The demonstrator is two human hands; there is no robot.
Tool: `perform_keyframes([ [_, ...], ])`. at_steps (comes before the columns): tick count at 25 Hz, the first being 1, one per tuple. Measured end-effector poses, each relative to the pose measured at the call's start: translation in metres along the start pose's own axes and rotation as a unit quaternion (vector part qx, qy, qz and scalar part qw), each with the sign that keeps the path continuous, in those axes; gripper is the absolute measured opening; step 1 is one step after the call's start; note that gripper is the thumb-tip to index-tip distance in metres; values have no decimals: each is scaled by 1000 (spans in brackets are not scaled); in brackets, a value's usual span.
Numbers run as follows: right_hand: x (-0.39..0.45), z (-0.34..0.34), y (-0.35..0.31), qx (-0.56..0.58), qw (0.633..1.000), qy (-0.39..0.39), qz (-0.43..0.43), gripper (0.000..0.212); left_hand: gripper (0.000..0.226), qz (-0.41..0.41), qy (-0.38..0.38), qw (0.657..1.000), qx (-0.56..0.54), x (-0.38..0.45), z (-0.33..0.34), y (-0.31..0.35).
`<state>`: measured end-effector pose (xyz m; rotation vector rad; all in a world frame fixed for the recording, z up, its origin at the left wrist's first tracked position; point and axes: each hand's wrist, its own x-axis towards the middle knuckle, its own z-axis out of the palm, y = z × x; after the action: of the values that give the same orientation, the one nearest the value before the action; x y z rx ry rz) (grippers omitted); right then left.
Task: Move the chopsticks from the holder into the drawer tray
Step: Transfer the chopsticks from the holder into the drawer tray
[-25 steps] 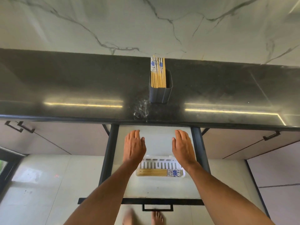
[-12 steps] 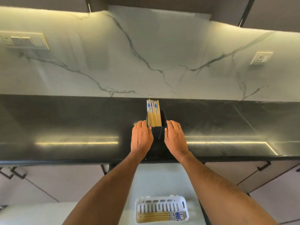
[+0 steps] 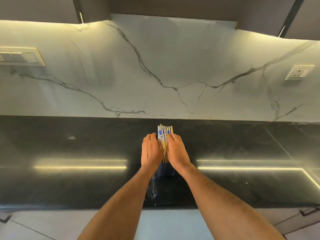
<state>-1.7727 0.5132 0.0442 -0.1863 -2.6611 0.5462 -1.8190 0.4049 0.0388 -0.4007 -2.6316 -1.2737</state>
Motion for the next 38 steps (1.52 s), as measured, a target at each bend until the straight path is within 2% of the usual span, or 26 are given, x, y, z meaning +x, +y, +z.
perform_keyframes([
  [4, 23, 21, 8, 98, 994, -11, 41, 33, 22, -61, -28, 996, -55, 31, 19, -4],
  [7, 30, 36, 12, 172, 983, 11, 60, 32, 13, -90, -33, 991, -93, 45, 33, -9],
  [13, 42, 51, 11, 245, 961, 9, 127, 33, 23, -117, -16, 979, -169, 52, 42, -14],
  [16, 46, 53, 9, 246, 959, -7, 139, 26, 23, -113, 12, 980, -163, 51, 42, -18],
  [18, 44, 56, 11, 190, 974, 10, 122, 19, 22, -102, 17, 982, -160, 51, 42, -22],
  [20, 45, 58, 14, 172, 977, 31, 124, 22, 20, -92, 10, 983, -156, 51, 42, -25],
  [29, 49, 53, 18, 297, 930, 17, 215, 25, 22, -69, 3, 986, -151, 47, 43, -29],
  [32, 51, 49, 21, 325, 913, -17, 246, 26, 25, -67, 3, 986, -152, 47, 44, -27],
  [35, 50, 48, 26, 379, 879, -70, 281, 26, 26, -64, 2, 988, -143, 46, 44, -25],
  [38, 49, 48, 29, 381, 876, -80, 283, 25, 25, -65, 1, 990, -128, 45, 44, -22],
])
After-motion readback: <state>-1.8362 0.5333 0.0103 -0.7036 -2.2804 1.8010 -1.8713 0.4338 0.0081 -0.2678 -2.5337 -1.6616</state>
